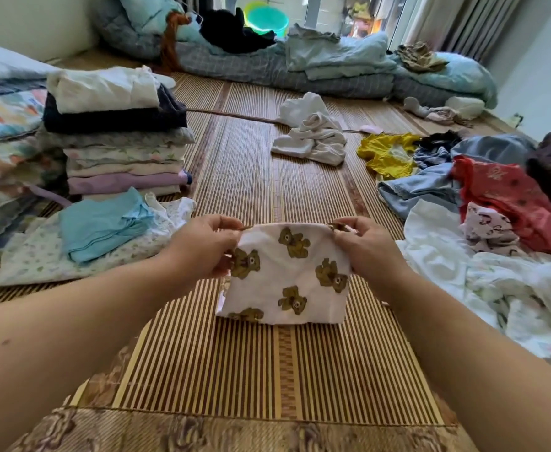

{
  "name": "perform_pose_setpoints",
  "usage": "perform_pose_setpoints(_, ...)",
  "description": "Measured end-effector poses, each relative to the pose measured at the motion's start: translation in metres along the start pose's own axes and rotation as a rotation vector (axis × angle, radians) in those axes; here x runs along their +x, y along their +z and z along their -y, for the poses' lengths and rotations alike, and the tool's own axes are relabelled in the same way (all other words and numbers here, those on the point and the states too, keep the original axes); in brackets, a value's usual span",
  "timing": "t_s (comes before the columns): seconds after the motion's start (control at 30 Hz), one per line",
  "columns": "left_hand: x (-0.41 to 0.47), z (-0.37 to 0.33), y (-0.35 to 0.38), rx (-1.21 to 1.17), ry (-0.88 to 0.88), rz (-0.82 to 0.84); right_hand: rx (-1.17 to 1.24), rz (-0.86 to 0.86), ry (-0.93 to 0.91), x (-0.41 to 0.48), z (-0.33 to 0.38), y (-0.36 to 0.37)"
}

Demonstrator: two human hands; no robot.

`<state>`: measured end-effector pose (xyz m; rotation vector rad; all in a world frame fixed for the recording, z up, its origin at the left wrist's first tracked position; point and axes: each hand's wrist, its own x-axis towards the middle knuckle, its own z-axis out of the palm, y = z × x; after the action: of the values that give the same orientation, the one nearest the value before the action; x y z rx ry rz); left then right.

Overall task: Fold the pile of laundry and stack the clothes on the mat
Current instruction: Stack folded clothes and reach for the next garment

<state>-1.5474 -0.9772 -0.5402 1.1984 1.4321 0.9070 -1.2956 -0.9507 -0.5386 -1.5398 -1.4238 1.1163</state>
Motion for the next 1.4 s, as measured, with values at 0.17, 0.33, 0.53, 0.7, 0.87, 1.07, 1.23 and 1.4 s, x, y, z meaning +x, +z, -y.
perform_pose_setpoints(0.17,0.032,0.013,0.003,0.089,-0.131,-0.126,-0.315,-0.063,0.131,0.030,-0.024,0.012)
perform_pose_setpoints(0.33,0.037,0.033,0.011,0.710,-0.131,-0.052,-0.671,-0.015,0.220,0.036,-0.038,0.028)
perform_pose_setpoints(0.53,0.033,0.035,0.032,0.708,-0.034,-0.140,-0.701,-0.008,0.097,0.036,-0.031,0.053)
perform_pose_setpoints(0.7,0.029,0.030,0.030,0.057,-0.134,-0.067,-0.376,-0.073,0.083,0.027,-0.032,0.042)
perform_pose_setpoints(0.87,0.026,0.029,0.023,-0.313,-0.289,0.046,-0.144,0.135,0.094,0.009,-0.035,0.029)
perform_pose_setpoints(1.07,0.020,0.020,0.001,-0.057,0.056,-0.011,0.045,0.236,0.126,0.013,-0.008,0.037)
perform_pose_setpoints(1.23,0.014,-0.002,-0.073,0.056,0.335,-0.269,0.206,0.290,-0.071,0.028,0.055,0.082)
perform_pose_setpoints(1.4,0.009,0.008,-0.158,0.095,0.346,-0.542,0.151,0.345,-0.187,0.051,0.111,0.168)
